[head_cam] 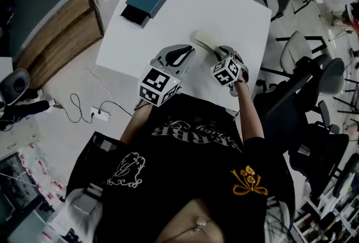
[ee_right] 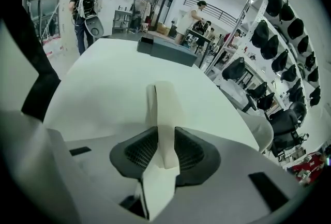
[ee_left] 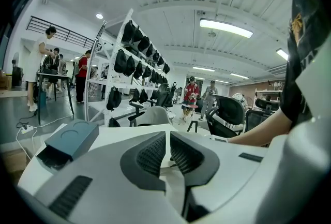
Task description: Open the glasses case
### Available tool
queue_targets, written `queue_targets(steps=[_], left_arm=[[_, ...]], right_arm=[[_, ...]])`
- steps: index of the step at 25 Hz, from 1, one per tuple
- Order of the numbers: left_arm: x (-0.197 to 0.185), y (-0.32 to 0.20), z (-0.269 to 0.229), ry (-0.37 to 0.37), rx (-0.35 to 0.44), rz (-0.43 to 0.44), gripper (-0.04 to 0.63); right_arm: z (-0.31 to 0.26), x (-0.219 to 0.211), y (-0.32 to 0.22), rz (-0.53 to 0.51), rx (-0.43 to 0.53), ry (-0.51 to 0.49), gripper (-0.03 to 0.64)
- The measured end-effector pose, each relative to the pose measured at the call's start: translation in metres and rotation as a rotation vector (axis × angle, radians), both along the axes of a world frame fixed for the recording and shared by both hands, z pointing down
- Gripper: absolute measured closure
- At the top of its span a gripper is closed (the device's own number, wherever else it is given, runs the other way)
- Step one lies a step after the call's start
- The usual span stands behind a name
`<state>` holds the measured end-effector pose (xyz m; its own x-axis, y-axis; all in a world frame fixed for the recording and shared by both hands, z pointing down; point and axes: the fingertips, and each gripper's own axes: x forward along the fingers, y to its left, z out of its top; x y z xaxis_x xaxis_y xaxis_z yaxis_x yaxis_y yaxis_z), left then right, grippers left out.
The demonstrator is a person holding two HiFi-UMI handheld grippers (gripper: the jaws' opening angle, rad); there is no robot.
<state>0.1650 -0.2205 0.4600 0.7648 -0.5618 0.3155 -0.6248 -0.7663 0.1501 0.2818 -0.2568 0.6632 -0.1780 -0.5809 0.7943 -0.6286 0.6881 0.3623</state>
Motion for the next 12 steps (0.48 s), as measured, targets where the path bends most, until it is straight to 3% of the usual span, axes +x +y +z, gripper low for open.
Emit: queue_targets(steps=[4,12], left_arm=[[-0.003,-0.002,0.002,0.003,-0.002,-0.015,0.555],[-0.007,-0.008,0.005,0.002,-0.004,-0.049,0.555]], right_arm=[[-0.015,0.001,-0.007,-0.001,0.044,-0.014,0.553],[-0.029,0.018,-0.044,0.007,0.091,0.026,0.579]])
